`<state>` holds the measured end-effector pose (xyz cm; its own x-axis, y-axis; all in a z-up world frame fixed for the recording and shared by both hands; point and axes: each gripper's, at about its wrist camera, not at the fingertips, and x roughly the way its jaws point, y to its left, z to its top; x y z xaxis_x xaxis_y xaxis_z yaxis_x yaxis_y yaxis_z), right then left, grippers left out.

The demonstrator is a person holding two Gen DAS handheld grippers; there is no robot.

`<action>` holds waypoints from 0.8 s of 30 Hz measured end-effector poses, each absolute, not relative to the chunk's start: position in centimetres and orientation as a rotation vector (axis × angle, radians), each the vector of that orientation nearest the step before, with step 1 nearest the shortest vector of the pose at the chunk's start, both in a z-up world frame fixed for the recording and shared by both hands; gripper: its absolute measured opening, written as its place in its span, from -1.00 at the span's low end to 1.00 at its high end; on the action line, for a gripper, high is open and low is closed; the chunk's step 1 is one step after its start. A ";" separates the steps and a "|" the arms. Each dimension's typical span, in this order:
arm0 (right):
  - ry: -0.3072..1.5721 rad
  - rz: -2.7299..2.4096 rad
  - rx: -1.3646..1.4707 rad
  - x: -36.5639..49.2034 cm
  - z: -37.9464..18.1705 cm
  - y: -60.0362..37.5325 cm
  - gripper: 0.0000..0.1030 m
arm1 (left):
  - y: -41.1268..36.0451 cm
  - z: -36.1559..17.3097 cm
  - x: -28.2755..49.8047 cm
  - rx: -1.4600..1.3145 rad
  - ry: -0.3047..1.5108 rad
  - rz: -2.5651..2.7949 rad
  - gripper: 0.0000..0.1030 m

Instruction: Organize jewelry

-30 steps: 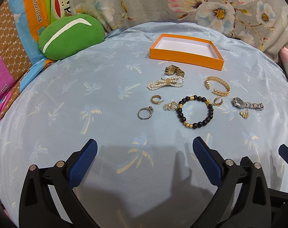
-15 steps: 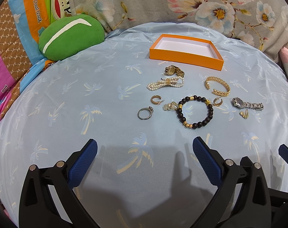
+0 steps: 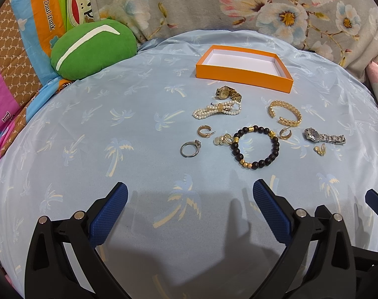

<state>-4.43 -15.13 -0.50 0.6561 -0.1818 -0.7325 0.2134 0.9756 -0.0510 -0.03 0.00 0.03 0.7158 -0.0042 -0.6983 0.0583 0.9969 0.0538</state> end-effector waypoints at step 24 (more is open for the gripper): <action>0.825 -0.233 0.058 -4.4 -0.6 -15.6 0.81 | 0.1 0.4 -0.2 0.068 0.769 -0.032 0.91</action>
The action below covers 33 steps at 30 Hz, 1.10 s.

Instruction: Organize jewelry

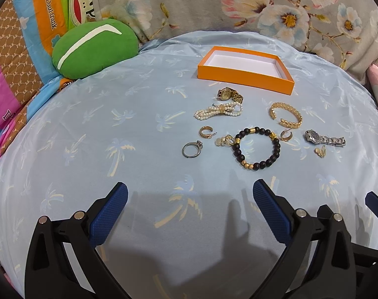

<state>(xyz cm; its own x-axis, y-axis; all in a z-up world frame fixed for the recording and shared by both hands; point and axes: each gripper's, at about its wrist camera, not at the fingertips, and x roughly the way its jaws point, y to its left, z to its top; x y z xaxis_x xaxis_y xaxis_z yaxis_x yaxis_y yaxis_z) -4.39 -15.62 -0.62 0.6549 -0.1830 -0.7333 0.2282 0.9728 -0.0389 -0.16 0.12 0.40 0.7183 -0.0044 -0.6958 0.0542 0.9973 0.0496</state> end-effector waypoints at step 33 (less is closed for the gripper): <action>0.847 -0.155 0.149 -3.8 -0.8 -17.3 0.76 | 0.8 -0.3 0.2 0.112 0.805 -0.031 0.91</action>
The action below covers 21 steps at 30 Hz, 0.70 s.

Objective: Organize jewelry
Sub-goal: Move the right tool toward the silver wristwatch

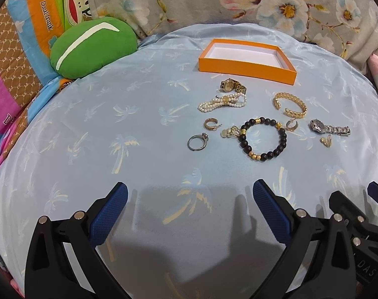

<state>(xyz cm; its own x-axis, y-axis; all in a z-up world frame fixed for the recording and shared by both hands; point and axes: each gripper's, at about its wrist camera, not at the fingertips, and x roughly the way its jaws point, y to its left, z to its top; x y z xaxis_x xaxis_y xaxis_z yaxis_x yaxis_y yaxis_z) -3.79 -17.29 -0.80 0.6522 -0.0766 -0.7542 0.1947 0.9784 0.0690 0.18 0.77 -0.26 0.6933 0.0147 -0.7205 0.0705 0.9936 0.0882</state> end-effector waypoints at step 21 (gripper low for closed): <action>0.859 -0.112 0.151 1.7 -0.8 -18.0 -0.21 | 3.2 -0.6 2.8 0.011 0.859 -0.070 0.91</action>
<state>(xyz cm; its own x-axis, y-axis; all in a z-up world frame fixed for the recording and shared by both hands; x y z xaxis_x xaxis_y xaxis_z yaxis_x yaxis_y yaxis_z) 1.71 -17.95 -0.77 0.6483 -0.0371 -0.7605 0.1590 0.9834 0.0876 2.76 3.17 -0.60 0.6509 -0.0574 -0.7570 0.0665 0.9976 -0.0184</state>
